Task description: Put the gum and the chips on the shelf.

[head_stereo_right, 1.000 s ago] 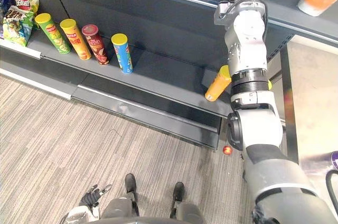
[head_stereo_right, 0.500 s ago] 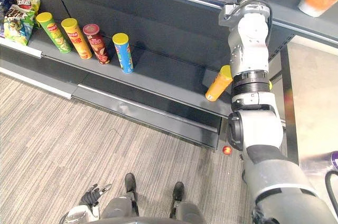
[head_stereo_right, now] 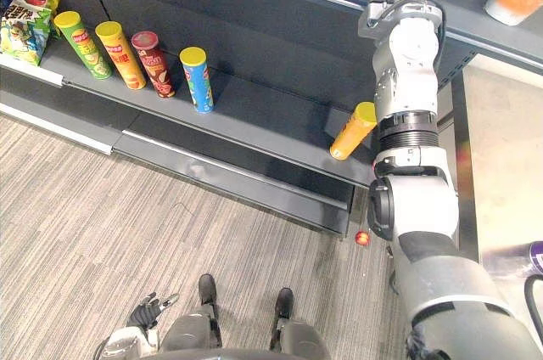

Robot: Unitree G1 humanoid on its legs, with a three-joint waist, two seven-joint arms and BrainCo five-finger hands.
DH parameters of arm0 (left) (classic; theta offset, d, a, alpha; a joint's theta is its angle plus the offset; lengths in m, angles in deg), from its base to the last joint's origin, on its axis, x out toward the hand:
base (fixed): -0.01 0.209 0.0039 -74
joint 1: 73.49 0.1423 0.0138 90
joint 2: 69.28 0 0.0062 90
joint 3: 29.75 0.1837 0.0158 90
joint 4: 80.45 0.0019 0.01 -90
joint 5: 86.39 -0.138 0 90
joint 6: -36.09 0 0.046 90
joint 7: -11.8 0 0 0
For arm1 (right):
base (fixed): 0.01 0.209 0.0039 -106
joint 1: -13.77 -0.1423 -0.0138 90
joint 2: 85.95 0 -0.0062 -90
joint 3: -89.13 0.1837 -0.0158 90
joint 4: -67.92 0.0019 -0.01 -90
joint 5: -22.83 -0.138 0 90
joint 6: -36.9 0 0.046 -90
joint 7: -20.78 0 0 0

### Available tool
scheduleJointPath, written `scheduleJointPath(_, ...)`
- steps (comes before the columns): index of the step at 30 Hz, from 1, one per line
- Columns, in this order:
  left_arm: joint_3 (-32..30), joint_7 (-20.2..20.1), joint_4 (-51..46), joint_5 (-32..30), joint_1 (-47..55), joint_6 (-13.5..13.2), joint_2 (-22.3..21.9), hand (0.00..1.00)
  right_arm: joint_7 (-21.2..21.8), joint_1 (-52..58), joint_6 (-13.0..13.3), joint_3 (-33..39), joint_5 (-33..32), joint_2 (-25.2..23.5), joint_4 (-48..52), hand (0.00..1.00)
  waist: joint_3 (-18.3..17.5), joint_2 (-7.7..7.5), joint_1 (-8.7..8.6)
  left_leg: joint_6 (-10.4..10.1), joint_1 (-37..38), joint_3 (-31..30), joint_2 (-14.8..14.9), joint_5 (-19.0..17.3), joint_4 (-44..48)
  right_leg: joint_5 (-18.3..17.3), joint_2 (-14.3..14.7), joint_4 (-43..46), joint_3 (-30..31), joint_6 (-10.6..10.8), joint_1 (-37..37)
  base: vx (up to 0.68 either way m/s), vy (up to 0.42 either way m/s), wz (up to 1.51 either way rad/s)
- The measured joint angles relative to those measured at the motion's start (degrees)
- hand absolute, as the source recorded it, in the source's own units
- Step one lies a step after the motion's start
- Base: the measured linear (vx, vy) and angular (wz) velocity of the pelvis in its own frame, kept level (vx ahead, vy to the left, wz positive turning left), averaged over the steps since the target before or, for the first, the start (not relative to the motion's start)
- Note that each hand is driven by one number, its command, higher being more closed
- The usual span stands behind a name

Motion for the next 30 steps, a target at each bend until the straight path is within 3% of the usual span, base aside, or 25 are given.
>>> scheduleJointPath(7, -0.17, 0.00, -0.02, -0.20, -0.11, 0.00, -0.10, 0.00, -2.47, 0.04, -1.30, -0.07, 2.12, 0.00, 1.82, 0.00, 0.02, 0.00, -0.04, 0.27, 0.52, 0.11, 0.06, 0.20, 0.00, 0.03, 0.02, -0.13, 0.02, 0.01, 0.39, 0.00, 0.000, -0.01)
scheduleJointPath(18, -1.06, 0.02, -0.13, -0.51, -0.11, 0.03, -0.47, 0.00, -5.45, 0.03, -0.15, 0.01, 2.12, 0.02, 12.93, 0.00, 0.01, 0.02, -0.15, 0.27, 1.09, -0.17, 0.27, 0.24, 0.01, 0.08, 0.23, -0.13, -0.24, 0.03, 1.07, 0.00, 0.000, 0.00)
scheduleJointPath(26, -1.15, 0.77, -0.11, -0.76, -0.09, 0.18, -0.69, 0.00, -4.91, 4.66, 3.93, -1.50, 2.09, -0.19, 31.17, 0.00, -0.03, 0.06, -0.21, 0.15, 1.96, 0.10, 0.28, 0.14, 0.01, 0.07, 0.22, 0.02, -0.01, 0.03, 1.70, 0.00, 0.001, -0.01)
scheduleJointPath(30, -1.13, 1.15, -0.03, -0.99, 0.04, 0.53, -0.70, 0.00, -3.25, 10.12, 5.04, -4.95, 2.13, -2.63, 38.37, 0.00, -0.06, 0.04, -0.69, 0.11, 2.79, 0.38, 0.32, 0.10, 0.01, 0.06, 0.23, 0.01, 0.23, 0.03, 2.36, 0.02, 0.001, -0.03)
